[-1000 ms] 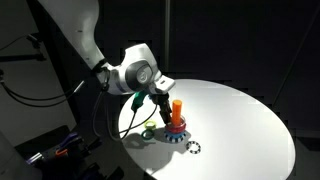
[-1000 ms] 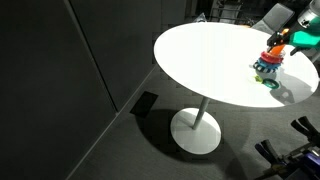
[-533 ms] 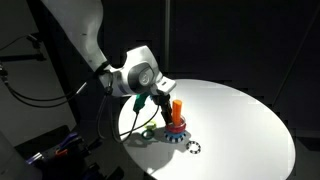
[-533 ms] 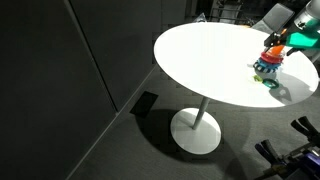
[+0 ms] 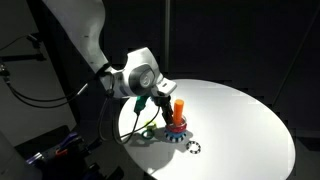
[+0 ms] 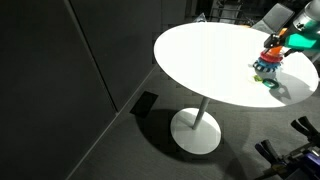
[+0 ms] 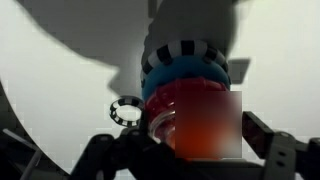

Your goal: Remove the yellow, green and clear rings from the orange stand and put them on the table

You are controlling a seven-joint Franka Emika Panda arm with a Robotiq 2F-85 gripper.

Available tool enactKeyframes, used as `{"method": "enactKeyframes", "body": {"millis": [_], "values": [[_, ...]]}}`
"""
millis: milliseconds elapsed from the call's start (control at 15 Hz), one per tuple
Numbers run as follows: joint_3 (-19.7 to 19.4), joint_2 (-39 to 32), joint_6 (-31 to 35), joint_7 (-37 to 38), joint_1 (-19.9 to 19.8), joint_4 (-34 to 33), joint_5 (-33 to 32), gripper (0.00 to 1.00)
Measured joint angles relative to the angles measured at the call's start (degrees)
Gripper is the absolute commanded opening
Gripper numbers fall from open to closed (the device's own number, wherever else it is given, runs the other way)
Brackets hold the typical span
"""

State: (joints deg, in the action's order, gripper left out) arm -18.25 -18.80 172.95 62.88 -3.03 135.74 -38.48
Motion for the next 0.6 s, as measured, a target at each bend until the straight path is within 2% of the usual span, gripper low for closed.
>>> {"method": "enactKeyframes", "body": {"millis": [600], "values": [[-0.03,-0.05,0.1,0.01,-0.05,-0.22,0.86,0.64]]}}
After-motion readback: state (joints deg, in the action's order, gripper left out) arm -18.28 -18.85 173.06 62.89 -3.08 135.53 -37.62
